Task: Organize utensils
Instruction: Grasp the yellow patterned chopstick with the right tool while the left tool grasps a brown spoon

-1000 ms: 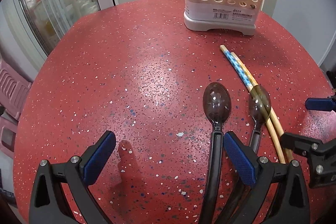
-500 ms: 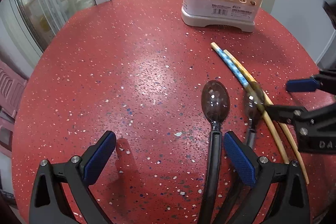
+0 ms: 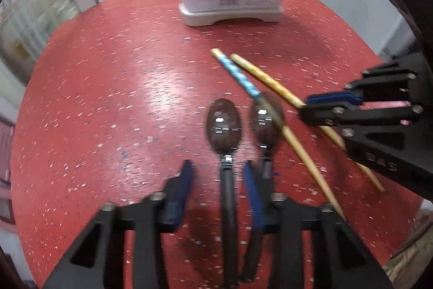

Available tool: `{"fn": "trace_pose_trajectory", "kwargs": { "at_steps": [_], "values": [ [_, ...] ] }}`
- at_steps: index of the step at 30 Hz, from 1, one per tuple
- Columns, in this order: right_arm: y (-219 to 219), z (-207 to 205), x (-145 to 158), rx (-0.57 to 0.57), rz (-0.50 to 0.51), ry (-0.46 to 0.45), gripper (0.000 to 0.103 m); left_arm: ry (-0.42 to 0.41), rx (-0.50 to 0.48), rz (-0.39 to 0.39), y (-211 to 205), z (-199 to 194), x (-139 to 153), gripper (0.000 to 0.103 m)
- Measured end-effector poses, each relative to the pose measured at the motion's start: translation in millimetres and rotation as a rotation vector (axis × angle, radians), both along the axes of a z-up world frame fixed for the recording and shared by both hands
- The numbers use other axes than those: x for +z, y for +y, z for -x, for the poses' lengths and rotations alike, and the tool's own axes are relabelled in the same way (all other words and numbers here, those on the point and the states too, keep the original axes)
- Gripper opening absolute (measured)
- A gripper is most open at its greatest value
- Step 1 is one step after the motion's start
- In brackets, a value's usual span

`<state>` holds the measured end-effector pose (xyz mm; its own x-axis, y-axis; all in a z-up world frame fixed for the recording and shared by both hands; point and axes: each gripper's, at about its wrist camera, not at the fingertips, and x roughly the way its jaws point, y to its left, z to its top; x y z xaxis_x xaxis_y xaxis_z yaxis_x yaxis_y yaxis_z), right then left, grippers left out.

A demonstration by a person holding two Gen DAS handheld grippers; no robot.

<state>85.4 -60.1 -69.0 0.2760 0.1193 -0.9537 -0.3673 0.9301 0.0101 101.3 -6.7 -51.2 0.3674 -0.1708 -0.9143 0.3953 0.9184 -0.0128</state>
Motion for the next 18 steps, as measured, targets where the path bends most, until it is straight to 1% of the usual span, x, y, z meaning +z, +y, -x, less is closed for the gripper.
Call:
{"fn": "trace_pose_trajectory", "kwargs": {
  "at_steps": [1, 3, 7, 8, 14, 18],
  "values": [
    [-1.6, 0.5, 0.4, -0.004, -0.019, -0.002, 0.008, -0.004, -0.007, -0.006, -3.0, 1.1, 0.4, 0.037],
    [-12.3, 1.9, -0.1, -0.016, -0.051, -0.002, 0.008, -0.025, -0.009, -0.024, -8.8, 4.1, 0.5, 0.037],
    [-25.7, 6.8, 7.9, -0.027, -0.114, -0.027, 0.008, -0.055, 0.021, 0.012, -8.3, 9.6, 1.2, 0.037],
    [-35.3, 8.2, 7.4, -0.027, -0.127, -0.035, 0.008, -0.067, 0.032, 0.019, -5.5, 11.8, 2.3, 0.037],
    [-59.9, 18.3, 27.7, -0.037, -0.239, -0.093, 0.008, -0.165, 0.154, 0.135, 15.8, 22.1, 26.4, 0.037],
    [-76.1, 22.6, 42.0, -0.04, -0.307, -0.133, 0.008, -0.219, 0.201, 0.183, 19.9, 25.2, 41.0, 0.037]
  ]
}}
